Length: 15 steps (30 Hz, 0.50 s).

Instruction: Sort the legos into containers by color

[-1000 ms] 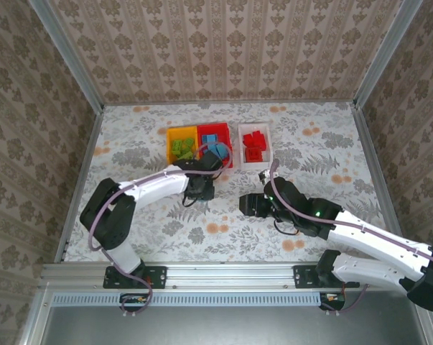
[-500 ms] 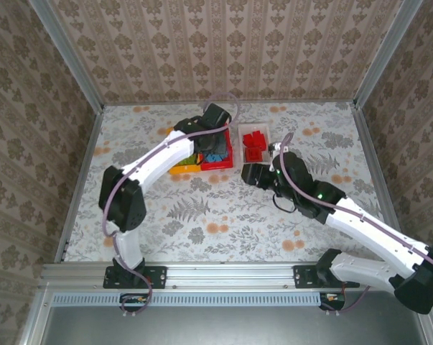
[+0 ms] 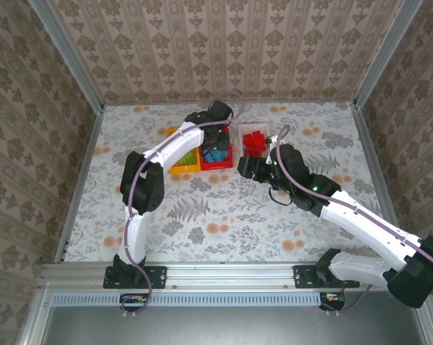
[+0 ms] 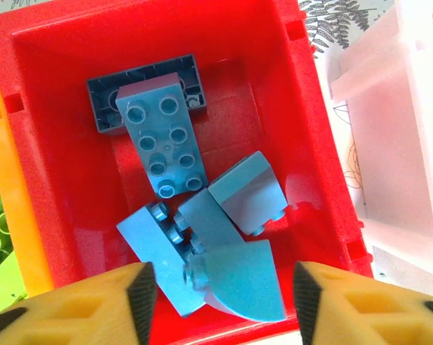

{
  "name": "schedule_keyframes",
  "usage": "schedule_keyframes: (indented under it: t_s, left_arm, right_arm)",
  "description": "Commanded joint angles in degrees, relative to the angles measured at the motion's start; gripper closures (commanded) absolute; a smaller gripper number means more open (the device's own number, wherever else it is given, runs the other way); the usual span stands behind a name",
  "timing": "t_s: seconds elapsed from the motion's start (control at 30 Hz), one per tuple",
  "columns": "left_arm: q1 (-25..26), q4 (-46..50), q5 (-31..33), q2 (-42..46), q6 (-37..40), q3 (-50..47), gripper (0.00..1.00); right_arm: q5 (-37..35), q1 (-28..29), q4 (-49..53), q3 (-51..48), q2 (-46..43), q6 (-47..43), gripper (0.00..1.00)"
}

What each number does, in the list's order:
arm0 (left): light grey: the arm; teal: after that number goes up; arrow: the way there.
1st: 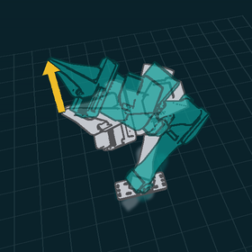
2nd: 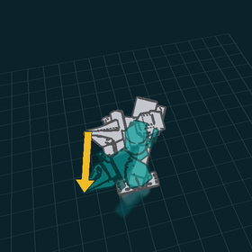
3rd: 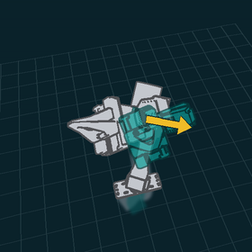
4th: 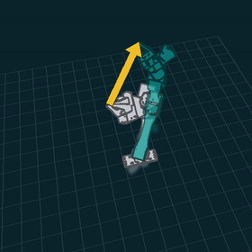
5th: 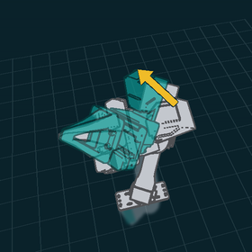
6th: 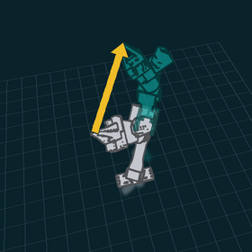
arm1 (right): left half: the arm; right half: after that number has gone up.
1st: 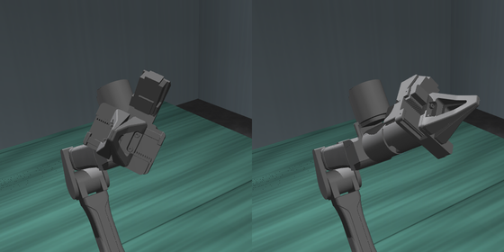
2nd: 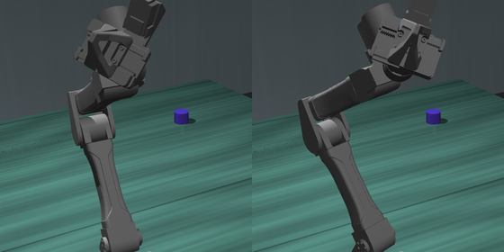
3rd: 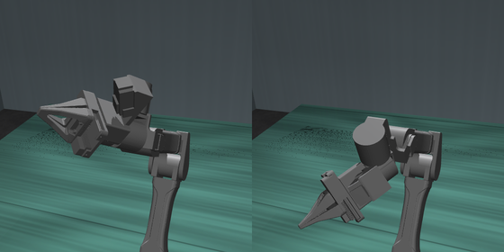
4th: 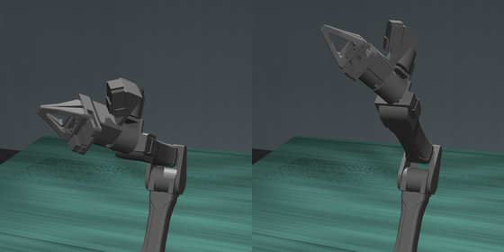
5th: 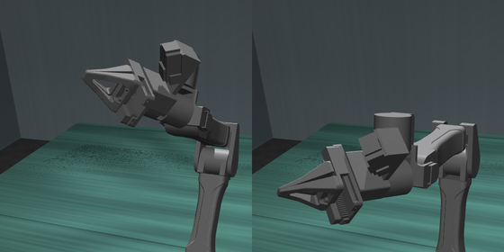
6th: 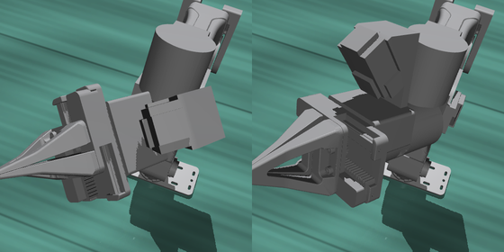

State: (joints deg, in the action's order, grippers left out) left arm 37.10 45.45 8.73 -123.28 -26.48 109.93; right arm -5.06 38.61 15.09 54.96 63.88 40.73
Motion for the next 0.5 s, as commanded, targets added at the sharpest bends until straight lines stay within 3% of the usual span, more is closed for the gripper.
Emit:
schedule_keyframes:
  t_s: [0.0, 0.2, 0.27, 0.3, 0.33, 0.47]
  left_arm:
    - [-0.1, 2.2, -0.4, 2.6, 0.6, 1.5, 0.42]
    - [0.3, 1.1, 0.9, 13.8, -1.2, -2.3, 0.41]
    - [0.2, -1.1, 1.4, 20.4, -3.1, -7.9, 0.30]
    - [0.0, -2.4, 1.6, 24.0, -3.9, -11.1, 0.23]
    - [-0.4, -4.1, 1.3, 28.4, -4.9, -15.6, 0.01]
    - [-4.6, -8.3, 0.5, 45.4, -7.9, -32.8, 0.00]
  right_arm:
    - [1.6, -0.6, -0.6, -0.5, 0.1, 0.1, 0.29]
    - [0.8, -1.6, 5.0, 3.0, -0.3, -3.2, 0.26]
    - [0.8, -3.6, 8.7, 4.6, 0.2, -3.9, 0.20]
    - [-0.2, -4.4, 10.7, 5.2, 0.4, -3.9, 0.05]
    - [-1.3, -5.5, 12.2, 5.4, 0.5, -4.1, 0.00]
    - [-13.2, -7.5, 14.7, 3.2, -2.5, -6.0, 0.00]
